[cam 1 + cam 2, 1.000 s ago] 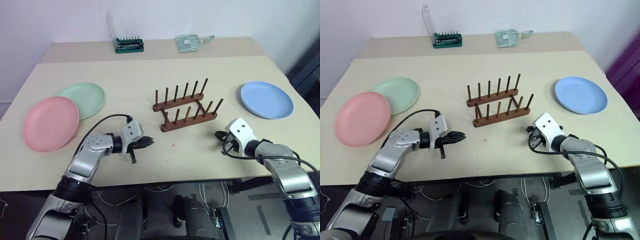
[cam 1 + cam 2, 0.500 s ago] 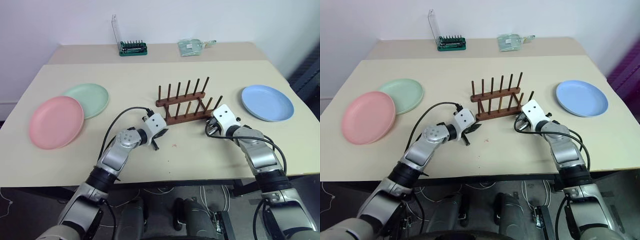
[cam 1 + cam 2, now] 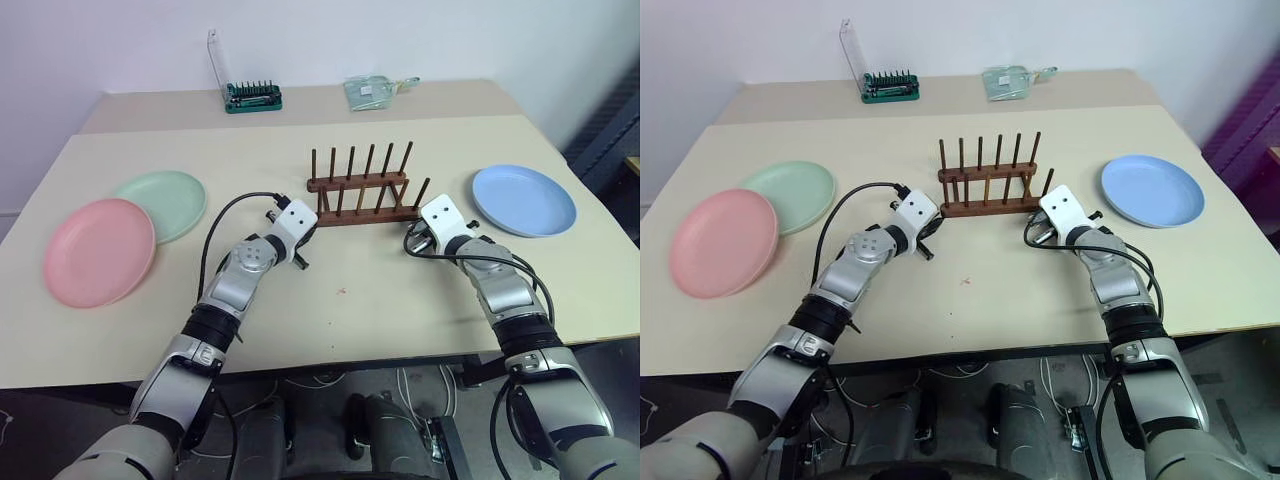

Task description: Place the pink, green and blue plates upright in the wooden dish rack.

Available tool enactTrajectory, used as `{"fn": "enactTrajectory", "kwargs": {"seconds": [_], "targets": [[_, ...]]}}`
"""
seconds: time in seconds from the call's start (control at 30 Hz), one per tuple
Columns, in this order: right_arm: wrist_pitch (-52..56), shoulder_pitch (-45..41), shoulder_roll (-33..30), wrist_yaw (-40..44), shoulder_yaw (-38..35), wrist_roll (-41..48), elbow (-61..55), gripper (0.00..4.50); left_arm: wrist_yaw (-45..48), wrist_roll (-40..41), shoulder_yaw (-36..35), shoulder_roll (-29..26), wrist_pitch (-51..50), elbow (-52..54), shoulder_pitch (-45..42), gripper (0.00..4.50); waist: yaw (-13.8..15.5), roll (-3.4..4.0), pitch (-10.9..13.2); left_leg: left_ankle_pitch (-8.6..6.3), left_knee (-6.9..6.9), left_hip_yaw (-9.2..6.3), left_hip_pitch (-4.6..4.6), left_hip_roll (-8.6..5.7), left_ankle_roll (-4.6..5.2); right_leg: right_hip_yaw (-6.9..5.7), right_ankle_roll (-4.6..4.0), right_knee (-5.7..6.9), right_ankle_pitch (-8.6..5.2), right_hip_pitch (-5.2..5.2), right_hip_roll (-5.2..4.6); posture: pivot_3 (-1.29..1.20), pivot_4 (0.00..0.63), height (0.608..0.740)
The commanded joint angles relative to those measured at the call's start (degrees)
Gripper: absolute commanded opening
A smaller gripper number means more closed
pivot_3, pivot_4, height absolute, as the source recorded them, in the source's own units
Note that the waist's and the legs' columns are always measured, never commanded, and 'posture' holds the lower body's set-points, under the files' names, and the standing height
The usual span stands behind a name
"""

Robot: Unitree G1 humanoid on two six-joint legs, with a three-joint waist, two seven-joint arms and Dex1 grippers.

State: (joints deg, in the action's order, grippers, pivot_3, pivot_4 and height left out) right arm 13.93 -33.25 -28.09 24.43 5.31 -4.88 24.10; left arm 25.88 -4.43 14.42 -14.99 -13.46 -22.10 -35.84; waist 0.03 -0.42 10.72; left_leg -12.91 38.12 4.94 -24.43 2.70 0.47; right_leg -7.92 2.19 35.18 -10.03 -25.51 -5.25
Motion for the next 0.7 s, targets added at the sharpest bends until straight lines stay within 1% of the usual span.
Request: {"fn": "enactTrajectory", "kwargs": {"seconds": [0.03, 0.07, 0.1, 0.13, 0.17, 0.2, 0.27, 0.3, 0.37, 0.4, 0.47, 0.53, 0.63, 0.7], "targets": [[0.08, 3.17, -3.96, 9.56, -1.95, 5.39, -12.46, 0.0, 5.88, 5.98, -6.06, -5.23, -1.44, 14.75, 6.34, 0.63, -0.54, 0.03, 0.04, -0.01, -0.07, 0.01, -0.03, 0.0, 0.0, 0.01, -0.03, 0.0, -0.04, -0.06, 0.0, 0.0, 0.15, 0.73], [1.77, 4.92, -4.76, 14.21, -2.56, 9.58, -17.51, 0.24, 6.0, 8.82, -10.18, -6.89, -4.19, 19.14, 7.55, 0.58, -0.64, 0.02, 0.09, -0.01, -0.13, 0.0, -0.05, 0.0, 0.01, 0.01, -0.05, 0.01, -0.09, -0.08, 0.0, 0.0, 0.15, 0.73], [3.18, 6.49, -5.58, 18.13, -2.89, 13.13, -22.32, 0.52, 5.21, 10.76, -14.68, -9.02, -7.31, 22.29, 8.39, 0.83, -0.71, -0.01, 0.17, -0.02, -0.16, 0.0, -0.11, 0.02, 0.02, 0.01, -0.08, 0.02, -0.12, -0.16, 0.01, 0.0, 0.15, 0.73], [4.33, 7.46, -6.09, 20.34, -3.11, 15.24, -25.39, 0.83, 4.34, 11.9, -17.48, -10.41, -9.83, 24.03, 8.82, 1.15, -0.8, -0.05, 0.2, -0.02, -0.17, -0.01, -0.25, 0.06, 0.02, 0.01, -0.1, 0.06, -0.13, -0.33, 0.04, 0.0, 0.15, 0.73], [5.36, 7.96, -6.5, 21.59, -3.0, 16.22, -27.3, 1.27, 3.8, 12.07, -19.56, -12.29, -11.02, 24.91, 9.36, 1.47, -0.82, -0.06, 0.2, -0.02, -0.14, -0.02, -0.31, 0.14, 0.02, 0.01, -0.11, 0.06, -0.13, -0.4, 0.15, 0.0, 0.15, 0.73], [6.18, 8.12, -6.61, 22.3, -2.64, 16.66, -28.48, 1.73, 2.94, 12.2, -22.2, -14.27, -12.42, 25.42, 9.91, 1.91, -0.83, -0.05, 0.2, -0.02, -0.12, -0.05, -0.32, 0.17, 0.02, 0.0, -0.11, 0.07, -0.13, -0.4, 0.21, 0.0, 0.15, 0.73], [6.98, 7.83, -6.03, 22.85, -1.52, 16.55, -28.99, 2.77, -2.16, 13.28, -30.76, -16.82, -16.21, 25.75, 9.85, 2.94, -0.65, -0.03, 0.19, -0.02, -0.11, -0.08, -0.24, 0.18, 0.01, -0.01, -0.13, 0.09, -0.13, -0.37, 0.22, 0.0, 0.15, 0.73], [7.08, 7.69, -5.73, 22.91, -1.17, 16.35, -28.91, 3.28, -4.5, 13.82, -33.94, -17.25, -17.85, 25.96, 9.55, 3.48, -0.65, -0.03, 0.18, -0.03, -0.11, -0.09, -0.17, 0.18, 0.0, -0.02, -0.21, 0.08, -0.19, -0.28, 0.21, 0.0, 0.15, 0.73], [5.83, 6.91, -5.07, 22.39, 0.05, 14.58, -26.96, 4.32, -11.28, 15.86, -42.92, -16.89, -22.24, 26.28, 8.2, 4.48, -0.46, -0.05, 0.2, -0.04, -0.11, -0.09, -0.17, 0.15, -0.01, -0.02, -0.32, 0.03, -0.25, -0.26, 0.16, 0.0, 0.15, 0.73], [5.08, 6.44, -4.75, 22.41, 0.79, 13.79, -25.96, 4.47, -14.56, 16.34, -47.44, -16.89, -24.18, 26.54, 8.36, 4.5, -0.45, -0.09, 0.22, -0.04, -0.12, -0.08, -0.2, 0.12, -0.01, -0.02, -0.32, 0.01, -0.26, -0.26, 0.13, 0.0, 0.15, 0.73], [3.95, 5.42, -3.89, 22.82, 2.11, 13.17, -24.6, 4.47, -18.99, 16.93, -55.48, -17.34, -28.22, 26.8, 10.7, 4.5, -0.6, -0.15, 0.24, -0.04, -0.11, -0.05, -0.26, 0.08, -0.01, -0.02, -0.29, -0.04, -0.24, -0.27, 0.09, 0.0, 0.15, 0.73], [3.38, 4.62, -3.29, 23.33, 2.7, 13.17, -23.89, 4.47, -20.53, 17.57, -59.43, -17.59, -30.82, 27.55, 13.39, 4.5, -0.74, -0.15, 0.25, -0.09, -0.12, 0.01, -0.27, 0.04, -0.08, 0.0, -0.14, -0.05, -0.16, -0.29, 0.04, 0.0, 0.15, 0.73], [2.47, 3.15, -2.8, 24.39, 3.36, 13.06, -22.17, 4.47, -21.87, 18.9, -65.12, -16.42, -33.7, 29.06, 18.95, 4.5, -0.66, -0.18, 0.24, -0.12, -0.11, 0.02, -0.27, 0.04, -0.12, 0.0, -0.08, -0.03, -0.15, -0.31, 0.04, 0.0, 0.15, 0.73], [1.77, 2.41, -2.56, 24.65, 3.6, 12.72, -20.99, 4.47, -22.01, 20.39, -66.53, -15.48, -35.6, 30.07, 21.49, 4.5, -0.35, -0.27, 0.24, -0.12, -0.09, -0.01, -0.27, 0.04, -0.13, -0.01, -0.1, -0.01, -0.16, -0.3, 0.04, 0.0, 0.15, 0.73]]}}
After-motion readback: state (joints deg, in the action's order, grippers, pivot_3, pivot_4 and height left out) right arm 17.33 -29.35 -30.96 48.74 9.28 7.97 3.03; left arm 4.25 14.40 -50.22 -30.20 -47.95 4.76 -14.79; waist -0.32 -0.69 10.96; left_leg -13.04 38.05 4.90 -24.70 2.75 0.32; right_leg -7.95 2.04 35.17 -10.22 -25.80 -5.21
